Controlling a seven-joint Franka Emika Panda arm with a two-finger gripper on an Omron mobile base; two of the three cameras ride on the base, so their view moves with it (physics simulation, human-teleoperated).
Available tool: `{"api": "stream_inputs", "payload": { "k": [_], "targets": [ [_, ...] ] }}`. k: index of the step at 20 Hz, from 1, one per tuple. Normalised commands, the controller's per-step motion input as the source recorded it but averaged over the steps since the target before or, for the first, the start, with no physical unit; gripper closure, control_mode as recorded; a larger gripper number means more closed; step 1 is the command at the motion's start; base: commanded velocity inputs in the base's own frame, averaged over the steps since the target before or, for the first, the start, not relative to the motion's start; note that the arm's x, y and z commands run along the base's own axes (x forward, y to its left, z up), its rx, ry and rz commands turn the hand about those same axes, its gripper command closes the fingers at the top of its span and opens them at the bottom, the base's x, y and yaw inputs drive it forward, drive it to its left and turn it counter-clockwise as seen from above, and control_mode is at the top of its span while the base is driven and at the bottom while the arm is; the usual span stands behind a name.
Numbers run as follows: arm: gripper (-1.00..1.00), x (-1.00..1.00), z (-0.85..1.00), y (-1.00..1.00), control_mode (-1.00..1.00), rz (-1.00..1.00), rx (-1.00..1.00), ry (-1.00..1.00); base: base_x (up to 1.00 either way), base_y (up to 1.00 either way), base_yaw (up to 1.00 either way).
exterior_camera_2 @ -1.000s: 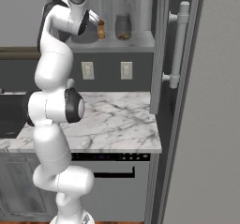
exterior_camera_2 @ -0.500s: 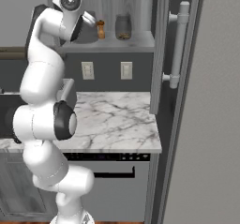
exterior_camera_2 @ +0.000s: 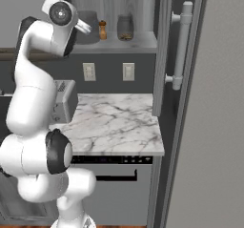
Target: Pick the jar and jar from the dining table and place them in the open cabinet. Close the cabinet after placing the objects.
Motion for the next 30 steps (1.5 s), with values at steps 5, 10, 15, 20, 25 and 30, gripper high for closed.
{"api": "stream_inputs", "payload": {
  "k": [5,10,15,20,25,30],
  "targets": [
    [-1.0,-0.87,0.0,-0.17,-1.0,-0.01,0.0,-0.1,0.0,0.0,0.0],
    [-1.0,-0.69,0.01,-0.37,-1.0,0.0,0.0,-0.06,0.0,0.0,0.0],
    [-1.0,-0.69,0.0,-0.3,-1.0,0.0,0.01,-0.03,0.0,0.0,0.0],
    [-1.0,-0.7,0.0,-0.16,-1.0,0.0,0.01,-0.01,0.0,0.0,0.0],
    [-1.0,-0.68,0.0,0.0,-1.0,-0.02,0.0,0.0,0.0,0.0,0.0],
    [-1.0,-0.54,0.0,0.0,-1.0,-0.02,0.0,0.01,0.0,0.0,0.0]
  ]
}}
